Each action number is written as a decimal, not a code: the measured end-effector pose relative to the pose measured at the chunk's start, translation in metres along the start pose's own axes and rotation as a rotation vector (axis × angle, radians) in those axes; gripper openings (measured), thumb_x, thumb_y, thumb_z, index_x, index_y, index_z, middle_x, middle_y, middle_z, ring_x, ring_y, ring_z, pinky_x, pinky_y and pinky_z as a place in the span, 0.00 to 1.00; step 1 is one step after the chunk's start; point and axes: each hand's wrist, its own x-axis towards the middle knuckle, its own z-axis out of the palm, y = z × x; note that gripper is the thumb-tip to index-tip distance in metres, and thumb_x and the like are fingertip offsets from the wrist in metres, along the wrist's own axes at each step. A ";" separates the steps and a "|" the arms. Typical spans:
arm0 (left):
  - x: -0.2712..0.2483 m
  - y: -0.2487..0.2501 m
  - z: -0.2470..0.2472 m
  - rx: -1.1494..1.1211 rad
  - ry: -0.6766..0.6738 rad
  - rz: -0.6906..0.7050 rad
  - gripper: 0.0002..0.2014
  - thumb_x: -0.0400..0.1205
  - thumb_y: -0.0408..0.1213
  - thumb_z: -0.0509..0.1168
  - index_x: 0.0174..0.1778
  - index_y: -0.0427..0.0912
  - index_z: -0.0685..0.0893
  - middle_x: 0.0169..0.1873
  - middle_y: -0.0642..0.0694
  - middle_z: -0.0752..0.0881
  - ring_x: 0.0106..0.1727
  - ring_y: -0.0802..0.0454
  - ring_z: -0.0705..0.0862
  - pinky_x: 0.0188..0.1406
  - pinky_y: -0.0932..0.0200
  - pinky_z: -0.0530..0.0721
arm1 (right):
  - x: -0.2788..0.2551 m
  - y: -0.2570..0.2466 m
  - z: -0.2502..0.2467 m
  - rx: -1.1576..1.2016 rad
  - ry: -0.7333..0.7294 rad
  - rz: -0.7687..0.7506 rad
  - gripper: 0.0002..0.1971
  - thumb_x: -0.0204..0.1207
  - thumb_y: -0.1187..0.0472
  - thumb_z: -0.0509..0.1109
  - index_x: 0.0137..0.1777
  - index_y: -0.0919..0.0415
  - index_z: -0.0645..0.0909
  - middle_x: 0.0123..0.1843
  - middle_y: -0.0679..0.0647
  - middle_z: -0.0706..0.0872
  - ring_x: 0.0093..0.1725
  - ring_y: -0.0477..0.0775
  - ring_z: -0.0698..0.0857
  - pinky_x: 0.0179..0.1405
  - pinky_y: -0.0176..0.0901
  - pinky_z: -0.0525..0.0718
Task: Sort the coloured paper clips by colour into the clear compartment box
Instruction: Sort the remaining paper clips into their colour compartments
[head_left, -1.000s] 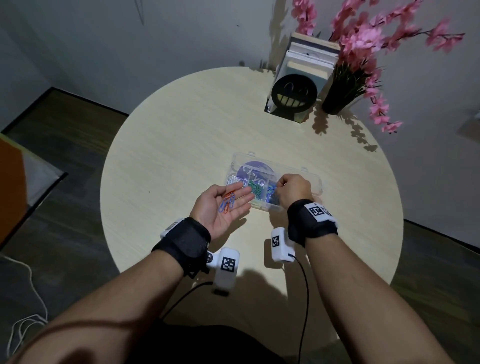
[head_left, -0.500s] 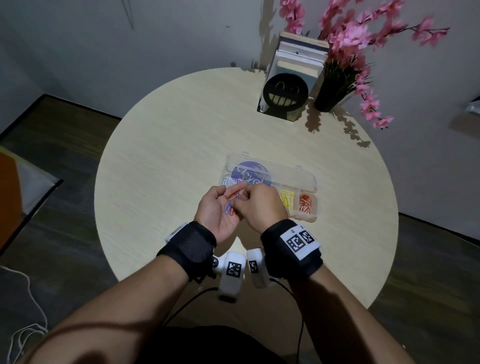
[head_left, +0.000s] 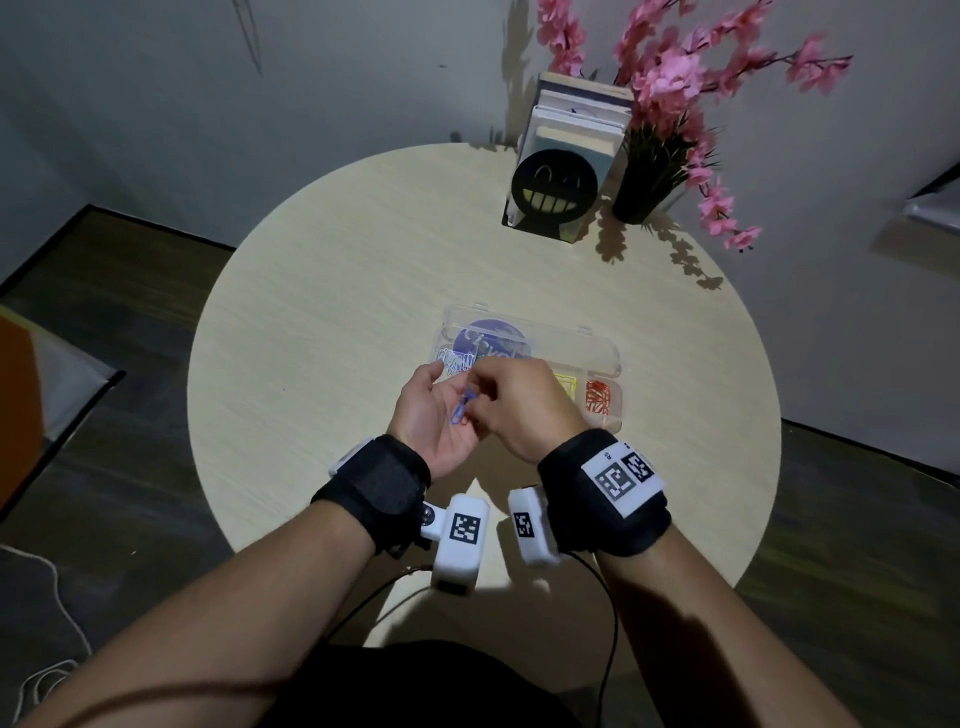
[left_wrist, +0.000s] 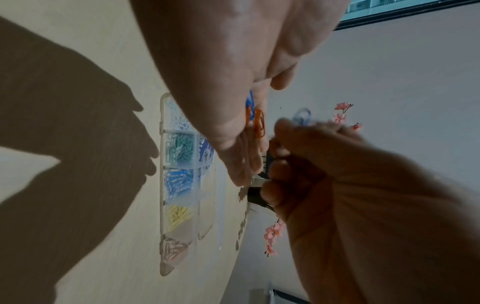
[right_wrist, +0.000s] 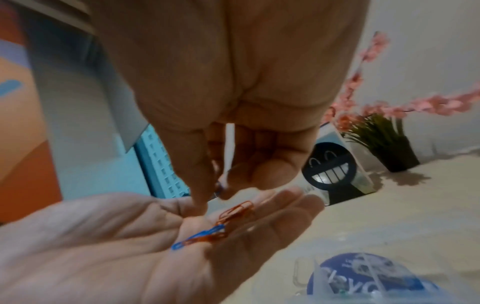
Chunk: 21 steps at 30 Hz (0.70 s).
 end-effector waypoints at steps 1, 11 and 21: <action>-0.003 -0.001 0.002 0.011 -0.002 -0.013 0.31 0.87 0.52 0.41 0.52 0.31 0.81 0.36 0.38 0.87 0.34 0.49 0.86 0.34 0.61 0.85 | -0.002 -0.002 0.002 -0.067 -0.042 -0.050 0.05 0.70 0.63 0.69 0.42 0.52 0.82 0.41 0.54 0.86 0.42 0.56 0.83 0.41 0.45 0.82; -0.015 -0.007 0.003 0.036 0.071 -0.060 0.45 0.82 0.68 0.37 0.62 0.27 0.78 0.32 0.36 0.89 0.26 0.48 0.87 0.25 0.64 0.83 | -0.011 -0.011 0.002 -0.366 -0.163 -0.188 0.04 0.73 0.63 0.69 0.46 0.58 0.82 0.40 0.55 0.80 0.40 0.58 0.80 0.35 0.43 0.72; -0.016 0.000 -0.006 0.068 0.040 -0.037 0.42 0.84 0.65 0.38 0.54 0.27 0.81 0.41 0.33 0.90 0.40 0.44 0.91 0.38 0.56 0.88 | -0.005 -0.007 0.011 -0.239 -0.138 -0.289 0.08 0.76 0.61 0.65 0.52 0.55 0.83 0.45 0.53 0.74 0.49 0.57 0.79 0.39 0.47 0.76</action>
